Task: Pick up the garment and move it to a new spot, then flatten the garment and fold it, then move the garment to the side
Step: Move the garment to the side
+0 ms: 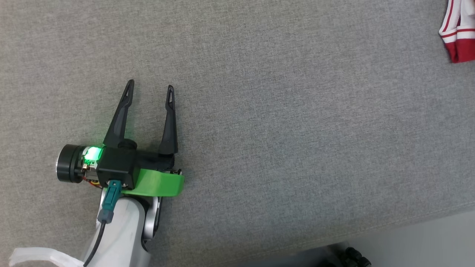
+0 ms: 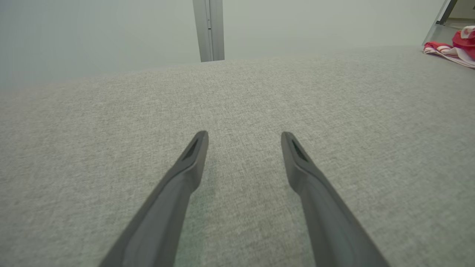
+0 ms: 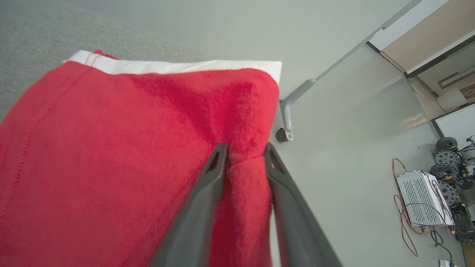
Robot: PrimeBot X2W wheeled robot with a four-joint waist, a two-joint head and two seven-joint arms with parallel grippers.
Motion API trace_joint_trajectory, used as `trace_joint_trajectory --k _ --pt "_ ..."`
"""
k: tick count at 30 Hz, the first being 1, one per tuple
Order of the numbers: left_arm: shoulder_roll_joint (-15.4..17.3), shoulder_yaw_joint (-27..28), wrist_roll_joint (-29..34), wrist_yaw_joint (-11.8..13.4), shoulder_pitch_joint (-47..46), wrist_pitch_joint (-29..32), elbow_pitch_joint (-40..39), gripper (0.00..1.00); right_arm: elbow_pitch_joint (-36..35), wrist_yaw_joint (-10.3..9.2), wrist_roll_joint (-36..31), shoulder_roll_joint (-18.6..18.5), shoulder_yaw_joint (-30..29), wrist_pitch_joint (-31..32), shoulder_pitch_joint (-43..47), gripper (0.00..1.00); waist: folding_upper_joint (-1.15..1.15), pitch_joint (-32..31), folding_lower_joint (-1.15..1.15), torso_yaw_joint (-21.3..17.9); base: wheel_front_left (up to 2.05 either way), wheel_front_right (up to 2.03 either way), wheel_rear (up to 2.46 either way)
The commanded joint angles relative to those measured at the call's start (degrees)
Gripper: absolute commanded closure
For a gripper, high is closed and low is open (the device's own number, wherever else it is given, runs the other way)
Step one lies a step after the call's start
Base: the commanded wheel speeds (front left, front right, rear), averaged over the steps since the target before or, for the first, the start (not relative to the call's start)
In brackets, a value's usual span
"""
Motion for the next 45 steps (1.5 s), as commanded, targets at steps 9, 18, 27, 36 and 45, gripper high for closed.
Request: trace_joint_trajectory --k 9,18,27,36,45 --pt "0.1 1.1 -2.5 0.6 2.4 -0.8 2.0 0.00 2.2 -0.14 -0.7 2.0 2.3 -7.9 -4.0 0.00 0.00 -6.4 -0.01 1.2 0.00 0.00 0.00" --pt "0.2 4.7 -5.7 1.3 8.7 -1.0 2.2 0.00 -8.1 -0.13 -3.8 9.4 -5.0 -9.1 3.3 0.00 0.00 -16.7 -0.01 3.1 0.00 0.00 0.00" --pt "0.2 7.5 -7.1 0.7 14.9 -1.0 1.1 0.00 -18.6 -0.13 -10.1 19.3 -15.6 -9.1 20.1 0.00 0.00 -24.1 -0.01 4.8 0.00 0.00 0.00" --pt "-0.1 8.9 -8.0 -0.1 18.7 -1.0 1.5 0.00 -27.1 -0.13 -15.8 27.0 -24.9 -9.1 37.5 0.00 0.00 -28.9 -0.01 5.9 0.00 0.00 0.00" --pt "-0.4 9.5 -7.9 -1.4 19.7 -1.0 2.9 0.00 -36.2 -0.12 -18.8 34.1 -32.8 -9.1 54.3 0.00 0.00 -31.3 -0.01 6.9 0.00 0.00 0.00"
